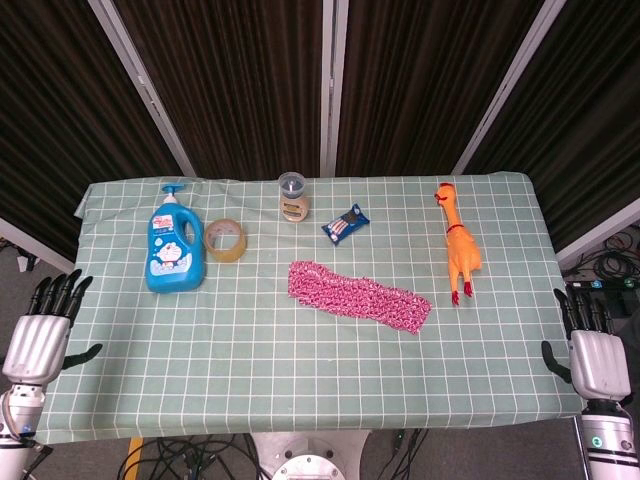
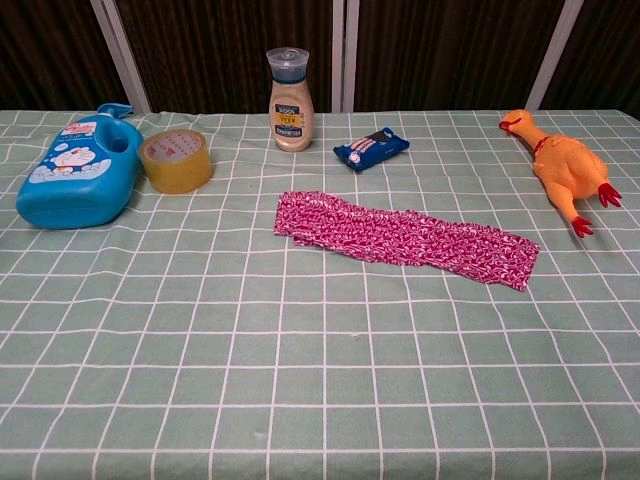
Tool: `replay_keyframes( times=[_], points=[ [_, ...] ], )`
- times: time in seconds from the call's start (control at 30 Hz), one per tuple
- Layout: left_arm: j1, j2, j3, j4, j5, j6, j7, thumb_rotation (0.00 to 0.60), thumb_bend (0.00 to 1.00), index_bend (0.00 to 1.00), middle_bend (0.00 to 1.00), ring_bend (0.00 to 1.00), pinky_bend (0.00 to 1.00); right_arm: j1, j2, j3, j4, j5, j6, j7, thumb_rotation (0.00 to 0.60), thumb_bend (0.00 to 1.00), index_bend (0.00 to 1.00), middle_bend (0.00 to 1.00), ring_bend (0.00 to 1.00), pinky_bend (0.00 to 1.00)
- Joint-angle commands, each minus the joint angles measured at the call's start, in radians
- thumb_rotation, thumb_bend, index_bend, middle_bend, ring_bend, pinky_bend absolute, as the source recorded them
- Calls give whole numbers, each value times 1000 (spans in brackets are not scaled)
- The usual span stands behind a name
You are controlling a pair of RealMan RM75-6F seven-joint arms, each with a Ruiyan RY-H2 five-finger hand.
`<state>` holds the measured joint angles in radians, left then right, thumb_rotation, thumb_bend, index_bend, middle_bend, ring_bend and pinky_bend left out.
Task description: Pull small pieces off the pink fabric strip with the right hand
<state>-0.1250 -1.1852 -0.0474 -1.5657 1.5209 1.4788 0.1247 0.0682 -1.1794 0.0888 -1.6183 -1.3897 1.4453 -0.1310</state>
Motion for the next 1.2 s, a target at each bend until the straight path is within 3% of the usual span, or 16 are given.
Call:
replay_keyframes(
  times=[0.03, 0.07, 0.1, 0.13, 0.17, 0.23, 0.37, 0.5, 0.73, 0.97, 1.2],
  points=[
    [1, -10, 4, 10, 0, -3, -2, 600, 91, 18, 0, 0, 45, 1, 5, -7, 8, -13, -2, 2, 600, 566, 0, 0, 0, 0],
    [1, -15, 6, 14, 0, -4, -5, 600, 91, 18, 0, 0, 46, 1, 4, -7, 16, -15, 0, -4, 600, 663, 0, 0, 0, 2],
    [1, -22, 9, 20, -2, -9, -9, 600, 91, 18, 0, 0, 45, 2, 0, -4, 27, -15, 5, -18, 600, 812, 0, 23, 31, 75],
    [1, -25, 12, 25, -2, -13, -13, 600, 91, 18, 0, 0, 45, 3, -4, -1, 33, -14, 8, -25, 600, 880, 0, 101, 128, 214],
    [0, -28, 15, 30, -2, -17, -15, 600, 91, 18, 0, 0, 45, 4, -8, 0, 33, -12, 7, -24, 600, 902, 0, 258, 296, 391],
    [1, -32, 18, 44, -2, -19, -21, 600, 91, 18, 0, 0, 45, 13, 1, -13, 14, -1, -39, -7, 600, 920, 0, 556, 597, 620],
    [7, -42, 18, 67, -11, -17, -50, 600, 91, 18, 0, 0, 46, 33, -12, -31, 18, -8, -80, -64, 600, 997, 0, 754, 757, 730],
    [10, -49, 25, 87, -11, -20, -61, 600, 91, 17, 0, 0, 45, 56, -30, -45, 10, -5, -130, -106, 600, 1000, 0, 845, 819, 771],
    [16, -54, 22, 109, -26, -22, -89, 600, 91, 18, 0, 0, 46, 119, -81, -54, -20, 31, -244, -207, 600, 1000, 0, 871, 838, 773],
    [9, -52, 22, 102, -25, -33, -82, 600, 91, 18, 0, 0, 46, 252, -133, -27, -58, 259, -441, -485, 600, 1000, 39, 877, 839, 776],
    [-5, -42, 14, 90, -55, -73, -72, 600, 91, 19, 0, 0, 46, 370, -199, 17, -57, 433, -512, -594, 600, 1000, 125, 878, 839, 776]
  ],
)
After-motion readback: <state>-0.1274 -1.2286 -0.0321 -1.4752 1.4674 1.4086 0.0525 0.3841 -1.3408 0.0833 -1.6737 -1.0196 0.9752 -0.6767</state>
